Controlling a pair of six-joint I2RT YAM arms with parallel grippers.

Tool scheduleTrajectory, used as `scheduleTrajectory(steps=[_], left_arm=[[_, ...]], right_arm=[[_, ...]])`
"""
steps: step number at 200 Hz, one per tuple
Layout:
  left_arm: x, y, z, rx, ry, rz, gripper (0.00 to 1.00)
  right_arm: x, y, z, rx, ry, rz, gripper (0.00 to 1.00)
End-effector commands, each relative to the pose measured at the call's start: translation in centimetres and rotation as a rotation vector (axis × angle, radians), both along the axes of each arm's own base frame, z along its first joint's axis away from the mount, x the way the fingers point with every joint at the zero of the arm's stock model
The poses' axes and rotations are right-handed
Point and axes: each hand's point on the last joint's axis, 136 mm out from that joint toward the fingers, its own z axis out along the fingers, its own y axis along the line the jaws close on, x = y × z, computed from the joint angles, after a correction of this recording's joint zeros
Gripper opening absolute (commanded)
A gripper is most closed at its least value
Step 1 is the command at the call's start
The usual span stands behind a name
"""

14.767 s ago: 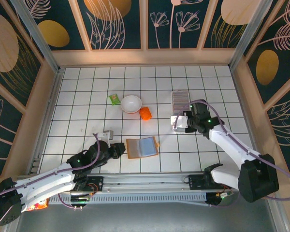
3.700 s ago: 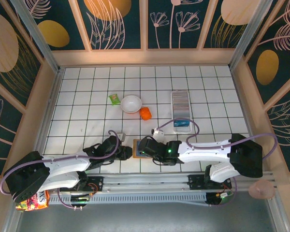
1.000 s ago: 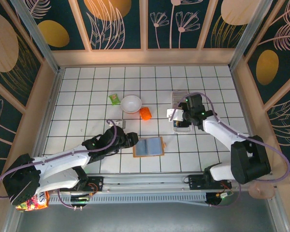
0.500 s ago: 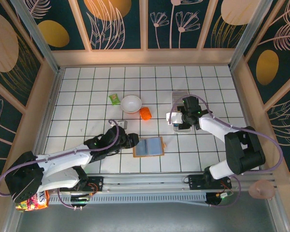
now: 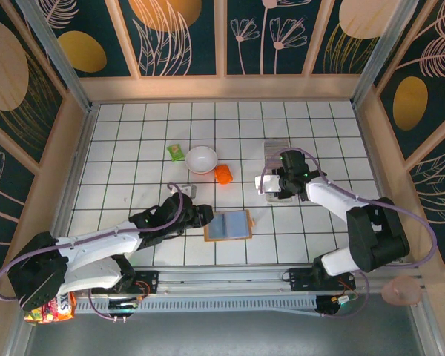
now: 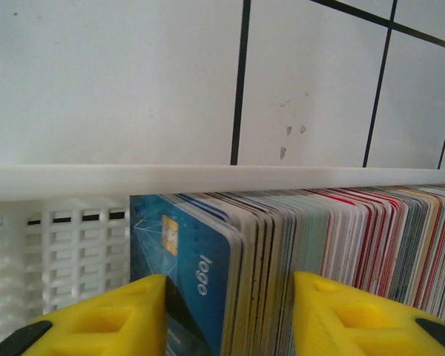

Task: Put the credit cards into the card holder
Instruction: Pick up the credit card from the storage box.

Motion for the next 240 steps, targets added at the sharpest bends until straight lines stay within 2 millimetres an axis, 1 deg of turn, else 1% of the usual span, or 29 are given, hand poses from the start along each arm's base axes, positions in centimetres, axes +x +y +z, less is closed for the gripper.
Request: scheduleTrajectory(steps=[1,37,64,106,148,155,176,240], left_arm=[[0.0,-0.7,0.5,-0.015,-0.007,-0.024,0.46],[-0.1,-0.5,0.3,-0.019,-0.003,-0.018,0.45],[-0.2,-0.5,0.3,-0.025,-0.003,-0.017,0.43],[-0.2,-0.6,0.2,-0.024,-0.001,-0.022,0.42],[-0.2,-0.7,0.2,-0.023,0.004,-0.025,0.42],[-0.2,-0.8,0.3,-0.028,0.004,-0.024,0.41],[-0.3,-0.8,0.2,-0.035,0.009,-0.024,0.41],[-0.4,-0.7,0.1,-0.041,0.014,-0.022,0.35]], right_arm=[[1.0,-0.2,0.8,-0.021,-0.06,-0.002,0.36],[1.1,0.1,1.1,-0.017,-0.058,-0.002,0.27],[0.9,0.1,1.1,-0.018,-0.057,-0.002,0.26],[1.0,-0.2,2.0,-0.019,-0.087,-0.01,0.26],[1.0,-0.3,1.9,-0.017,-0.09,-0.007,0.25],[1.1,-0.3,2.1,-0.016,-0.093,-0.009,0.23],[1.2,-0.1,2.6,-0.005,-0.106,-0.008,0.23],[1.1,-0.1,2.8,0.002,-0.113,-0.01,0.23]])
